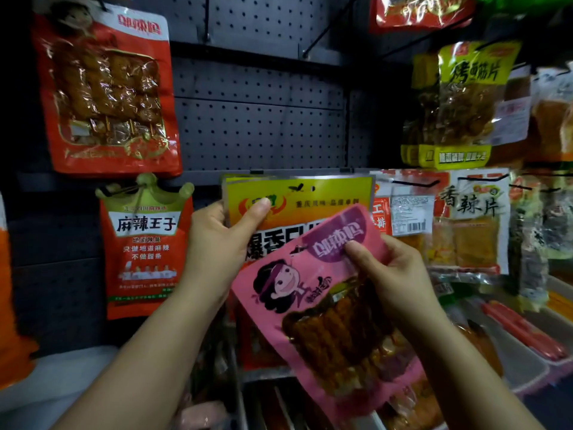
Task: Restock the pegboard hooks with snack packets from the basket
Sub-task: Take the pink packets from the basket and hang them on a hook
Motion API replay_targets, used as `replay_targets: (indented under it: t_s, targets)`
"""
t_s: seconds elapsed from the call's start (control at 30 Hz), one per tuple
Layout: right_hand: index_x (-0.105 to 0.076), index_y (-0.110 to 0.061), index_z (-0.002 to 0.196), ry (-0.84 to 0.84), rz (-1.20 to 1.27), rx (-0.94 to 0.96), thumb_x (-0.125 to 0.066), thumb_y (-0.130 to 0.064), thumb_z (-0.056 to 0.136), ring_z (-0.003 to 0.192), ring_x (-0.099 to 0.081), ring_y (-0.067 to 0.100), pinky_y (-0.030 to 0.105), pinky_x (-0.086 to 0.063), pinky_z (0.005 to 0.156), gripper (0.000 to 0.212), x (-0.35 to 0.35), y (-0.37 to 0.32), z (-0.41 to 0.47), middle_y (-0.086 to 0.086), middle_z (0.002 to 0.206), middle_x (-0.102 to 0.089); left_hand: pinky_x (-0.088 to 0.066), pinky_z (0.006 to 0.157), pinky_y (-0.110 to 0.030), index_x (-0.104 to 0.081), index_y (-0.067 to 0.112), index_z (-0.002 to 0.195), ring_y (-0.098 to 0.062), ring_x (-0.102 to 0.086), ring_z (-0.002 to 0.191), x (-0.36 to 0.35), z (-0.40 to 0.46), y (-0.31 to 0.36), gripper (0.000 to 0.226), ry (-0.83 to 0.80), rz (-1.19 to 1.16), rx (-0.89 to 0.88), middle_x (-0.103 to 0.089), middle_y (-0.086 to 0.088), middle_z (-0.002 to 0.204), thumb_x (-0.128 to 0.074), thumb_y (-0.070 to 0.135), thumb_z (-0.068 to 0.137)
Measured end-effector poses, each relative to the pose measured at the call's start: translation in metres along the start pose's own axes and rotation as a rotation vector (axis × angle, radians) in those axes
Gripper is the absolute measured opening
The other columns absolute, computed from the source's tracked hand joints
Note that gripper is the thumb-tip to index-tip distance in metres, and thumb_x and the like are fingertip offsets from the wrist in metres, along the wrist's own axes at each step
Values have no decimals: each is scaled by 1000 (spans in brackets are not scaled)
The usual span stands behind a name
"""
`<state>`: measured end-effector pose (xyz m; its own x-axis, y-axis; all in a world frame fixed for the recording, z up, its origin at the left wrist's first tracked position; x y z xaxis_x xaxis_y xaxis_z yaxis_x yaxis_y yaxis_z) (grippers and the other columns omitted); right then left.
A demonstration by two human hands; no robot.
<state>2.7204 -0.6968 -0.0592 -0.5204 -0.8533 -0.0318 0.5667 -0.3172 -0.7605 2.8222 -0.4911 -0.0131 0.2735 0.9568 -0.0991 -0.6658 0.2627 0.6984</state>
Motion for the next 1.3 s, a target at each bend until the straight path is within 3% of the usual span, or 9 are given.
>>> replay_targets:
  t_s: [0.13,0.33,0.57,0.83,0.93,1.03,1.17,1.23,1.3]
  targets:
    - [-75,-29,85,5,21,-3,-68,-45,71,72,-71,15,27,-54,66,22,2,1,9,2,81,-76,-56,82,-52,-72,17,75,-28,-71,85,-6,10,2,11,39,5,10,-75,-4,83,-69,23,84]
    - [-74,-31,82,14,14,-56,-68,-49,69,67,-70,13,22,-51,60,24,1,15,15,2,78,-76,-53,79,-59,-66,-4,87,-44,-66,89,-8,17,-3,28,43,33,15,-70,-24,90,-70,24,83]
    - [-75,-25,79,13,27,-111,-69,-46,68,63,-69,9,16,-49,54,24,-6,35,15,1,74,-76,-53,80,-58,-69,5,86,-38,-68,86,-2,20,-28,25,40,98,62,-73,-17,88,-71,29,82]
    - [-72,-15,87,21,1,-216,-71,-39,78,74,-73,18,30,-54,67,26,-19,60,38,4,80,-77,-55,76,-54,-66,16,77,-33,-68,80,9,37,-59,20,95,258,101,-72,-13,81,-74,34,78]
    - [-72,-13,88,19,-23,-245,-70,-33,82,78,-74,20,37,-56,74,21,-26,69,52,4,82,-77,-54,73,-46,-62,21,69,-29,-67,76,13,52,-67,20,139,336,115,-69,-6,74,-73,34,79]
    - [-72,-15,87,7,-58,-259,-69,-34,83,79,-74,20,37,-59,77,20,-32,77,63,2,81,-77,-51,73,-42,-65,15,74,-30,-66,79,16,66,-71,21,164,424,102,-69,-7,76,-71,34,80]
    - [-70,-17,94,25,-57,-280,-76,-41,73,79,-74,18,40,-59,80,32,-36,87,64,3,84,-77,-53,75,-41,-70,6,87,-31,-66,83,18,79,-74,27,205,509,69,-71,-13,83,-70,32,81]
    - [-68,-19,97,54,-62,-279,-77,-52,59,81,-73,17,40,-59,79,51,-33,91,61,3,89,-76,-51,73,-37,-70,7,87,-31,-66,83,20,82,-76,25,227,538,57,-72,-13,85,-70,31,82]
    - [-65,-25,91,84,-64,-268,-76,-58,49,79,-73,15,38,-60,75,54,-27,93,57,2,88,-75,-48,70,-34,-69,10,83,-31,-66,82,20,85,-78,22,242,566,53,-72,-13,84,-70,32,82]
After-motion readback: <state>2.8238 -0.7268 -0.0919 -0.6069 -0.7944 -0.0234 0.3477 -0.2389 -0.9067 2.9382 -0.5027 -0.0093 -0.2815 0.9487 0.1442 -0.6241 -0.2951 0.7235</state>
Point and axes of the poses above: each hand's wrist, its own z-axis towards the middle knuckle, its own x-axis out of the back of the hand, y = z × x, the point moved 8 cm from there along z, towards the middle knuckle
